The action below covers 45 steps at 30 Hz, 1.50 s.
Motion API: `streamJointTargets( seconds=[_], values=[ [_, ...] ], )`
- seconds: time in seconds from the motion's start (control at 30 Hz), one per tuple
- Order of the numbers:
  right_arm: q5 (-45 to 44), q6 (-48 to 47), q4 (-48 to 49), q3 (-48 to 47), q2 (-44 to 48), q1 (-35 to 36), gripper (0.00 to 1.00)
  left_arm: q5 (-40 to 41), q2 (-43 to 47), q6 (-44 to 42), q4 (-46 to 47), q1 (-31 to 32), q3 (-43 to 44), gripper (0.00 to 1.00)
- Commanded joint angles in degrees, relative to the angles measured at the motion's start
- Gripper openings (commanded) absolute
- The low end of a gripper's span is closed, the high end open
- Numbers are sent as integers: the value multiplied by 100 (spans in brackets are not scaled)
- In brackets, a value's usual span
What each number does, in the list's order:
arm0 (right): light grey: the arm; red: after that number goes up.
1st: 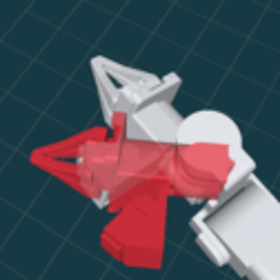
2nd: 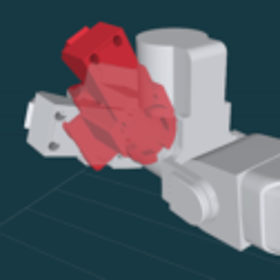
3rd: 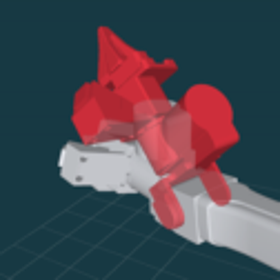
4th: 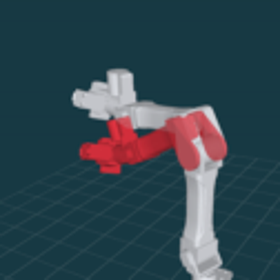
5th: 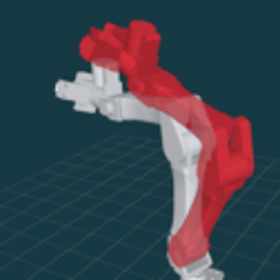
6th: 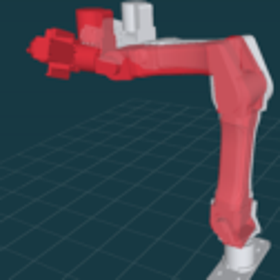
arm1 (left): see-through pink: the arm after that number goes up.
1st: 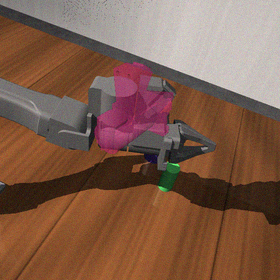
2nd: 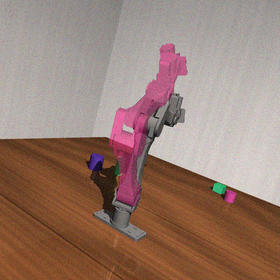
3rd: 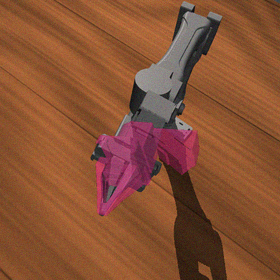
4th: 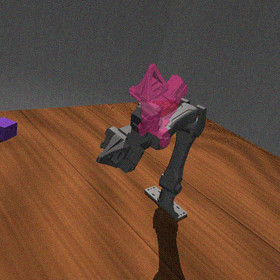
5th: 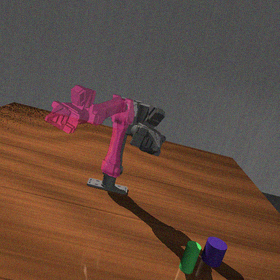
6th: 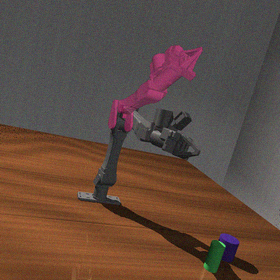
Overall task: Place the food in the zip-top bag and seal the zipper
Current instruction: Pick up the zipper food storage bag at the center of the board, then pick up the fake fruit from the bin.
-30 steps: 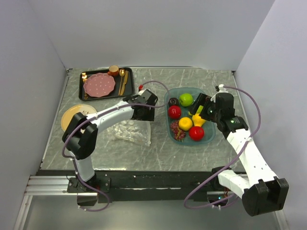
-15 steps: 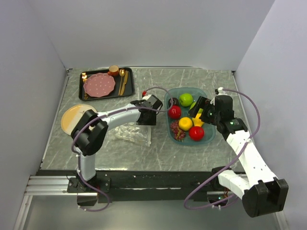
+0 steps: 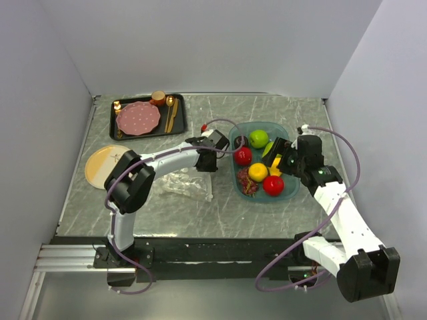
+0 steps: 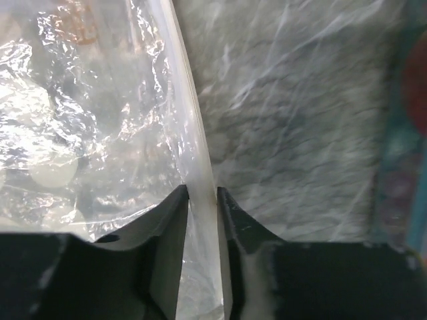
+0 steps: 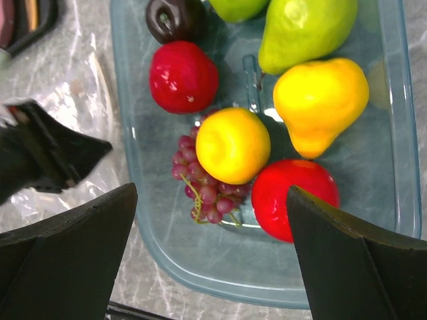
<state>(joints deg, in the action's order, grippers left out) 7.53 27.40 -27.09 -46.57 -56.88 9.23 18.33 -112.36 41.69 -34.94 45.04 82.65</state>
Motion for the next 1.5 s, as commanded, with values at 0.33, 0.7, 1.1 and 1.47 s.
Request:
streamJointTargets(
  seconds=[0.33, 0.7, 1.1, 1.47],
  values=[
    [-94, -77, 143, 183, 107, -1, 100, 30, 222, 6, -4, 40, 287, 1],
    [486, 2, 538, 412, 213, -1, 100, -13, 1215, 41, 119, 58, -206, 1],
    [1559, 548, 1514, 395, -498, -1, 93, -84, 1507, 50, 462, 58, -672, 1],
    [206, -393, 179, -485, -1826, 368, 87, -251, 1550, -21, 593, 58, -671, 1]
  ],
)
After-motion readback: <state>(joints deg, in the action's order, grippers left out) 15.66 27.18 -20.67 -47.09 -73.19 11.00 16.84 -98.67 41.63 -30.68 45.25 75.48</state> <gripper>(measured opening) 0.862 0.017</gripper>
